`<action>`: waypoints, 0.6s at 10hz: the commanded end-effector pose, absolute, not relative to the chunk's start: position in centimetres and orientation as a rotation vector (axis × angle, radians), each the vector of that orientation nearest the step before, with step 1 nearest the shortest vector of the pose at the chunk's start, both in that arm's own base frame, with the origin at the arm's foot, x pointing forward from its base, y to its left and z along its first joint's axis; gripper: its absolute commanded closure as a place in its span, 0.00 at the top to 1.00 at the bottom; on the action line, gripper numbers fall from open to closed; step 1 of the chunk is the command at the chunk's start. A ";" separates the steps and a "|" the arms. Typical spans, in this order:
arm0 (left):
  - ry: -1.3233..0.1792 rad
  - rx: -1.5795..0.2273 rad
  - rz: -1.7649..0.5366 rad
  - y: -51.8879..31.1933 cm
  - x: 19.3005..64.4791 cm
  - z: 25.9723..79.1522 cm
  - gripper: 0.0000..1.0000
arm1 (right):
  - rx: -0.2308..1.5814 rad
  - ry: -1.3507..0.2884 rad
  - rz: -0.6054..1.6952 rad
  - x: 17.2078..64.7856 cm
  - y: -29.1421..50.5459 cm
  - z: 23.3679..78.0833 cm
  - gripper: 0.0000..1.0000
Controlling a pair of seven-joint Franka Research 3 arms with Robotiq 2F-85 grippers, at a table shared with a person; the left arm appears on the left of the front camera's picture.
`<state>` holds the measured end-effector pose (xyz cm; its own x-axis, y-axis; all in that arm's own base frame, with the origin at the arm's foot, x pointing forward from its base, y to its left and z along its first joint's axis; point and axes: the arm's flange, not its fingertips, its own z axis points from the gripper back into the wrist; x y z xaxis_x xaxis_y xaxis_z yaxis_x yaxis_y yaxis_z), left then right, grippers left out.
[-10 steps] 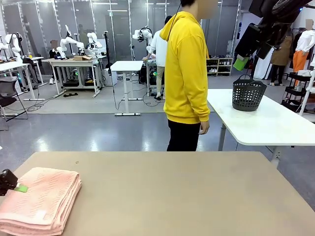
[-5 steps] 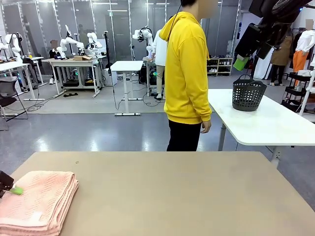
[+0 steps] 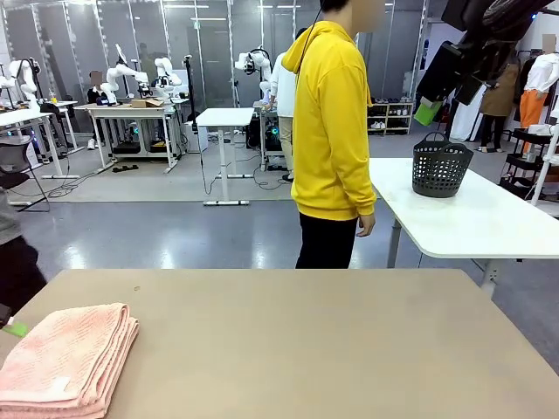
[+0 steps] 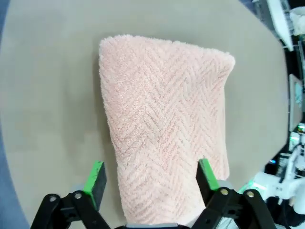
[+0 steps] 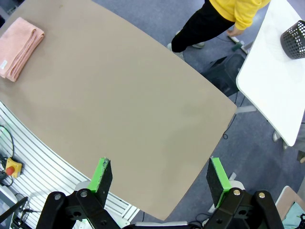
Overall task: Fold the towel.
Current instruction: Pick up the 100 cm Hotel Towel and place it on the left side of the table.
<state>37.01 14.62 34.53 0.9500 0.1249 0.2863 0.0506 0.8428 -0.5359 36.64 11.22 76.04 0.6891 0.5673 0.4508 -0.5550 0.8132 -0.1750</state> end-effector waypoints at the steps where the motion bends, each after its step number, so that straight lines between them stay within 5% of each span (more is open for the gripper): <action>1: -0.316 -0.515 0.055 13.7 34.7 35.9 1.00 | -0.030 -0.507 0.629 36.6 11.1 76.1 1.00; 5: -0.333 -0.469 0.085 12.0 33.2 37.8 1.00 | -0.030 -0.507 0.629 36.6 11.1 76.1 1.00; 6: -0.324 -0.506 0.056 14.7 36.7 37.4 1.00 | -0.030 -0.507 0.629 36.6 11.1 76.1 1.00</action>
